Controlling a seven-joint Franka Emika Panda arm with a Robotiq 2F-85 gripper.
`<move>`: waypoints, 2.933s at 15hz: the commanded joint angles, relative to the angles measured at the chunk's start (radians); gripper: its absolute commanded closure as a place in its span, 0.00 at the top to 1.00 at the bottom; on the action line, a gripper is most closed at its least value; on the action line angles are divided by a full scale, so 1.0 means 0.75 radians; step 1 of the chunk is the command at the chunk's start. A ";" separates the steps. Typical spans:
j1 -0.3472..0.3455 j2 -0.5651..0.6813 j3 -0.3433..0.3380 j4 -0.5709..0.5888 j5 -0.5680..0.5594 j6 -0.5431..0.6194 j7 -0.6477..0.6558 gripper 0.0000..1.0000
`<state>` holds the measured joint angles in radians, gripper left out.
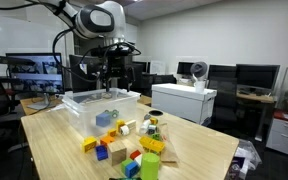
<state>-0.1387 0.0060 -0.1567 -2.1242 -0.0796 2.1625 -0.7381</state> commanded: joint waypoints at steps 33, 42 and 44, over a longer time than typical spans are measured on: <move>-0.203 0.023 -0.109 -0.477 0.072 0.378 -1.969 1.00; -0.198 0.061 -0.113 -0.507 0.230 0.483 -2.271 1.00; -0.196 0.077 -0.112 -0.501 0.225 0.466 -2.271 1.00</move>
<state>-0.2825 0.0604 -0.2465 -2.4810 0.0586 2.4853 -2.3915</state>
